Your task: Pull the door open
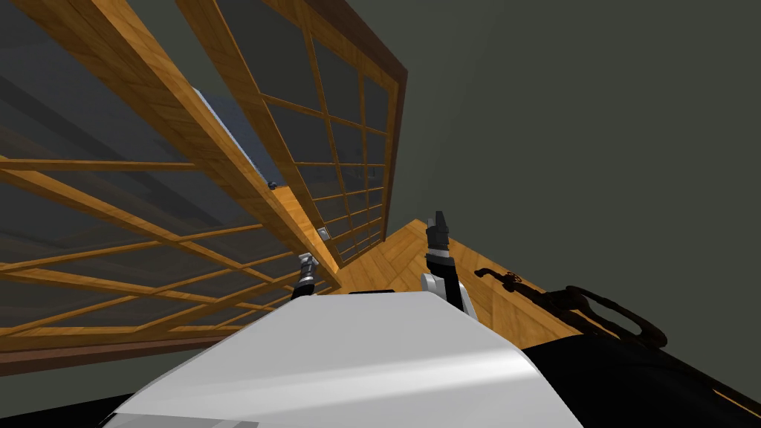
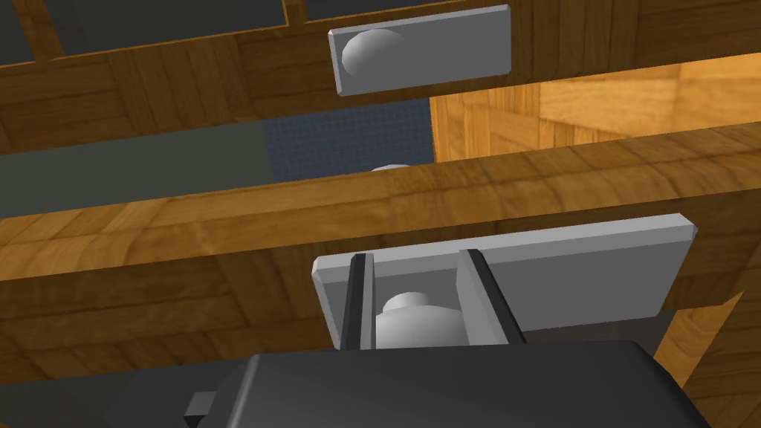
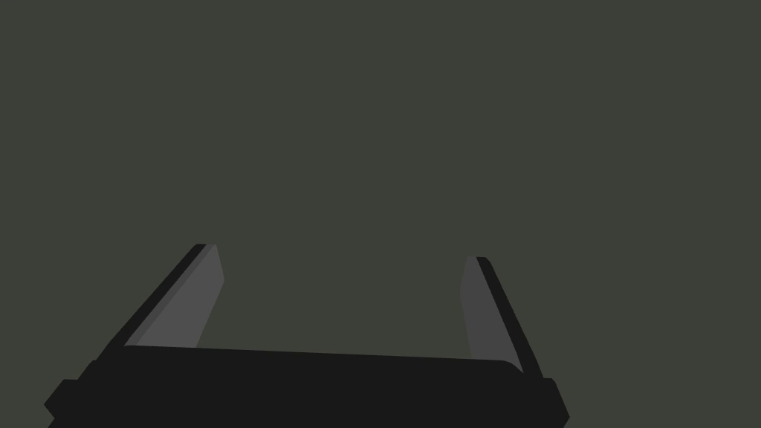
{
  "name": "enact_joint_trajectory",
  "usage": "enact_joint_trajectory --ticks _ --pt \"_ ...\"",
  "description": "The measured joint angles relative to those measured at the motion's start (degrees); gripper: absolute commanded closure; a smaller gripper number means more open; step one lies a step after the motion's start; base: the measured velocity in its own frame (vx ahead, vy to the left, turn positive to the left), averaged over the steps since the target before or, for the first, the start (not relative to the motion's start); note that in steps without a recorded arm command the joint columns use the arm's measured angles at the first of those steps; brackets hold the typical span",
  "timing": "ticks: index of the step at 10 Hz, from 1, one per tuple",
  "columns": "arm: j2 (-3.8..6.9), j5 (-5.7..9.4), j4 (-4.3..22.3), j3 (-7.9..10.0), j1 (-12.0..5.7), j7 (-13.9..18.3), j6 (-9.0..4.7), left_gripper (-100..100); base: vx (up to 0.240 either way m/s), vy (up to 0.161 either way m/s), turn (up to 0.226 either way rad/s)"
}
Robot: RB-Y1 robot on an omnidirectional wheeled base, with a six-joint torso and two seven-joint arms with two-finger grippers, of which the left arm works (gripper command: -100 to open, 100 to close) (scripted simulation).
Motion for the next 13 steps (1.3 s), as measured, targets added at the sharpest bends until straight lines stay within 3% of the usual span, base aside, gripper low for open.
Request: enact_joint_trajectory --ticks 2,4,6,8,13 --pt "-0.26 0.64 -3.1 -0.52 1.53 2.2 1.23 100 -0.011 0.001 -0.007" --pt "0.39 1.01 -0.5 -0.99 0.57 4.3 -0.37 100 -0.032 0.010 -0.052" --pt "0.42 1.90 -3.5 -1.55 1.70 7.0 1.27 100 -0.018 0.005 -0.008" --pt "0.43 1.91 -1.9 -1.77 1.25 7.9 -0.01 100 -0.003 0.007 -0.023" --pt "0.64 3.85 -2.7 -2.91 0.99 14.0 0.31 100 -0.028 0.007 -0.032"
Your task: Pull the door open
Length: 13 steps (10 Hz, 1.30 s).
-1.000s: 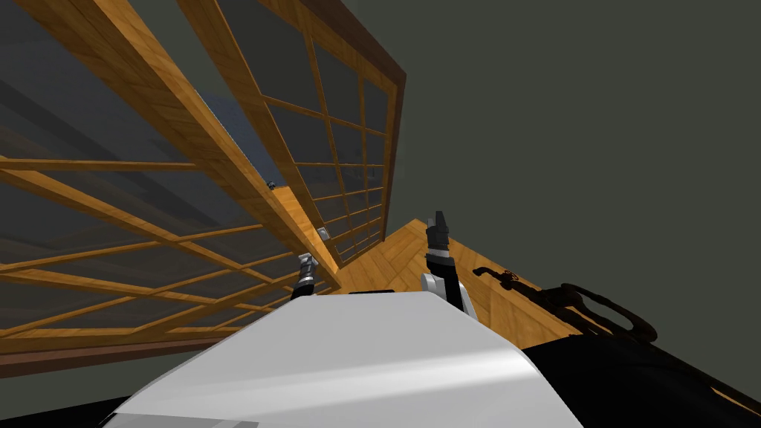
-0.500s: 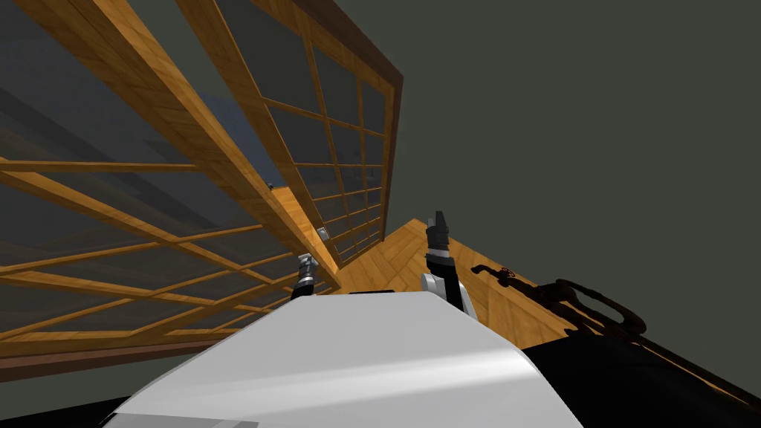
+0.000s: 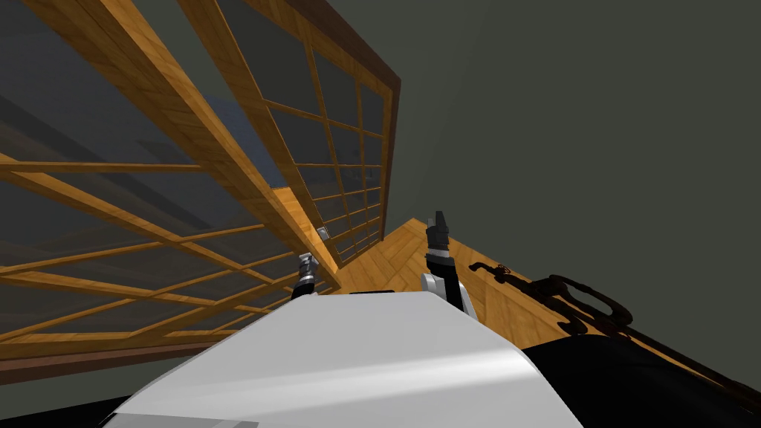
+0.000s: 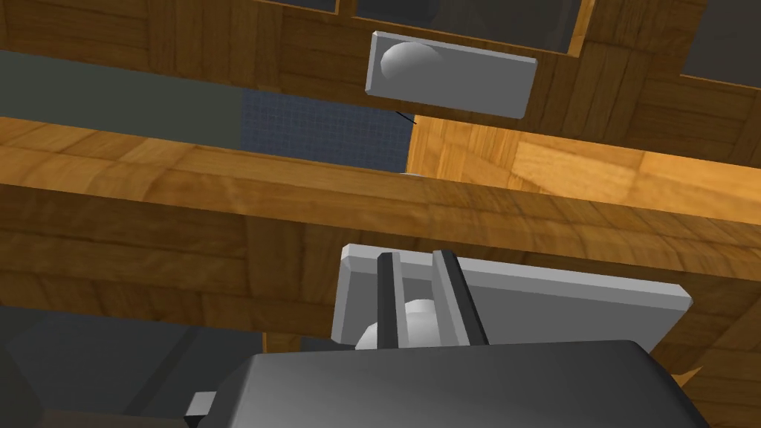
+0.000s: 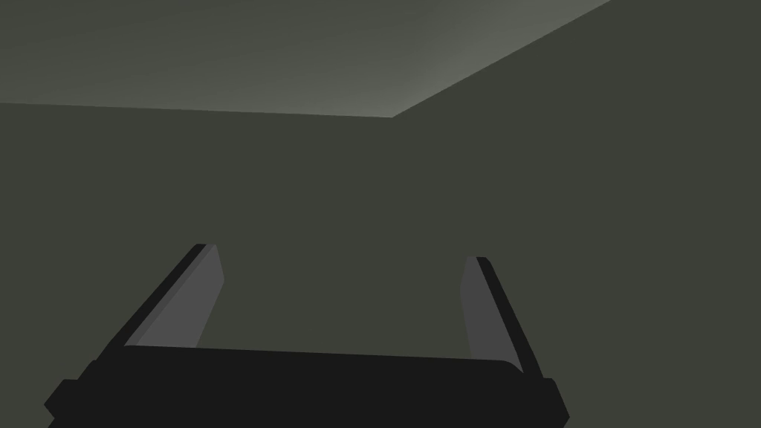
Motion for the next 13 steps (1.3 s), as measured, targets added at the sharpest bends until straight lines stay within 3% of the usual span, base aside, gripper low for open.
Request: enact_joint_trajectory --ticks 1,3,5,6,13 --pt "0.19 0.10 -0.7 -0.07 0.24 0.5 0.55 100 0.000 0.000 0.000" --pt "0.50 0.49 1.4 -0.26 -0.90 1.9 -0.41 100 -0.021 0.007 -0.042" --pt "0.79 1.24 1.0 -1.02 -0.53 5.0 -0.84 100 -0.029 0.010 -0.030" --pt "0.98 1.69 0.8 -1.32 -0.46 6.7 -0.69 -100 -0.031 -0.012 -0.051" --pt "0.14 2.32 -0.8 -2.11 0.17 14.6 -0.29 -100 -0.037 0.006 0.010"
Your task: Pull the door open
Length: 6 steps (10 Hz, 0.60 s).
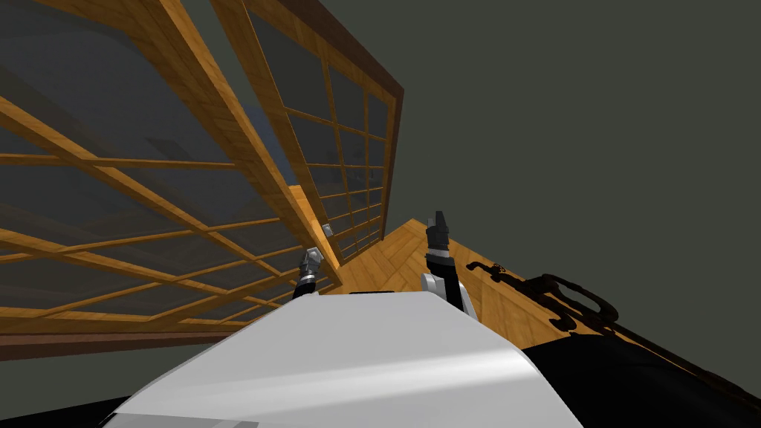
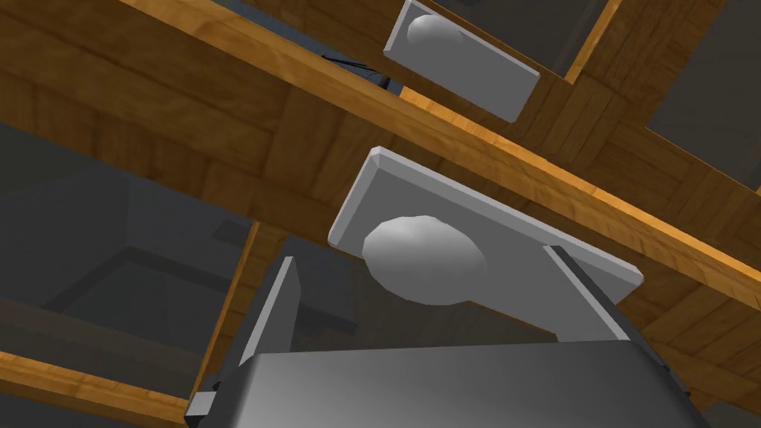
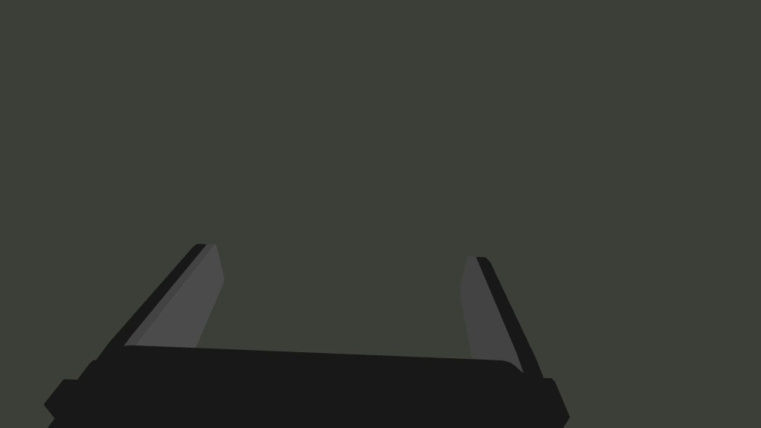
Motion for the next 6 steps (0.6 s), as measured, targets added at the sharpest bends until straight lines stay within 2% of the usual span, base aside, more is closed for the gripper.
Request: enact_joint_trajectory --ticks 6 --pt "-0.95 0.61 -1.7 -0.76 0.75 8.7 0.56 -100 -0.038 0.006 0.002"
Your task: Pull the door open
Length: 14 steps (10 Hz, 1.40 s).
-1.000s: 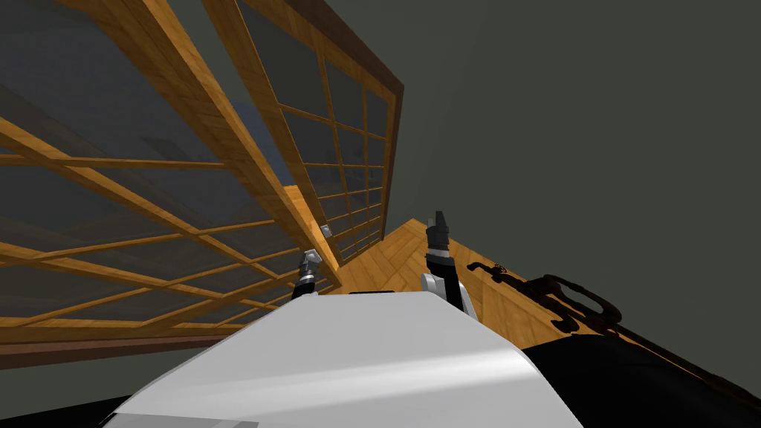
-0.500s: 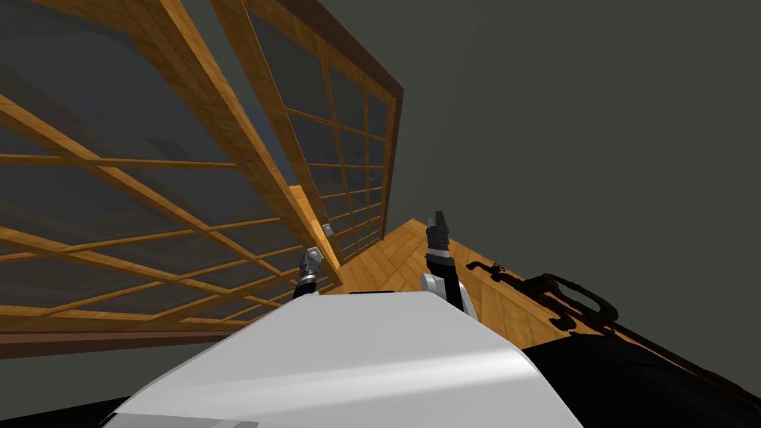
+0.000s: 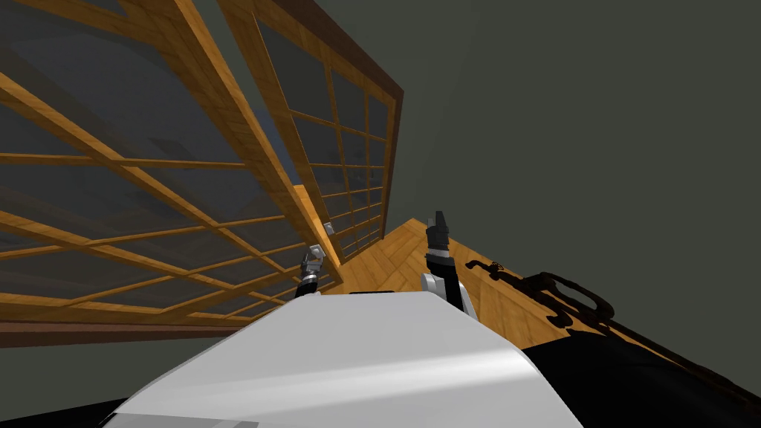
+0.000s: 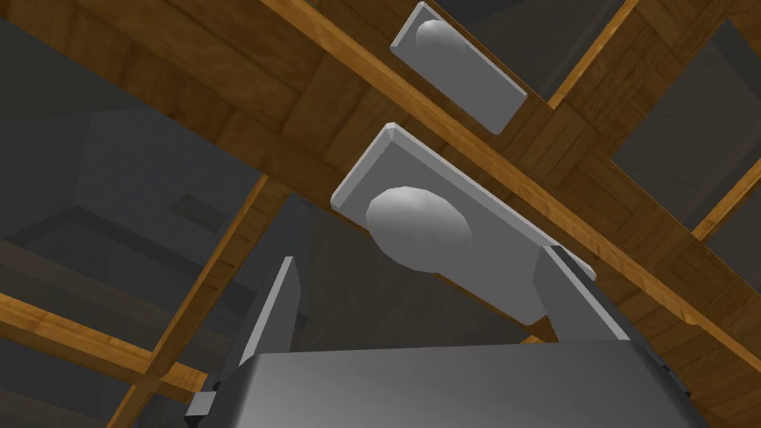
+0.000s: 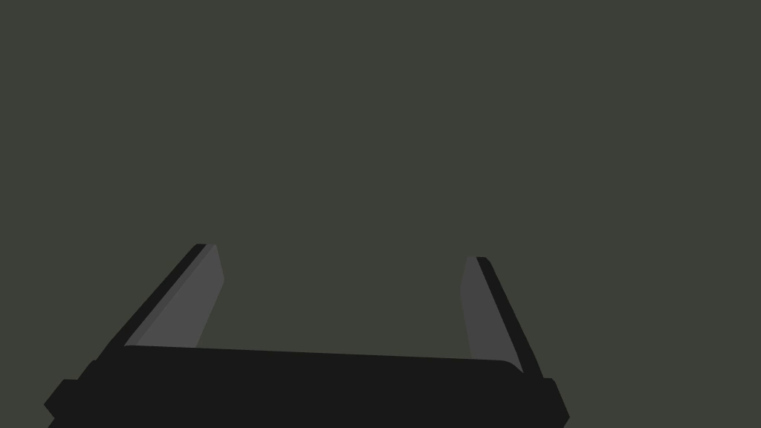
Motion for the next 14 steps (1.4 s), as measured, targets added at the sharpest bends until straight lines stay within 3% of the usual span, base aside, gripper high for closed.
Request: enact_joint_trajectory --ticks 14 --pt "-1.86 1.13 -3.0 -1.48 1.31 20.1 1.00 -100 -0.031 0.004 0.002"
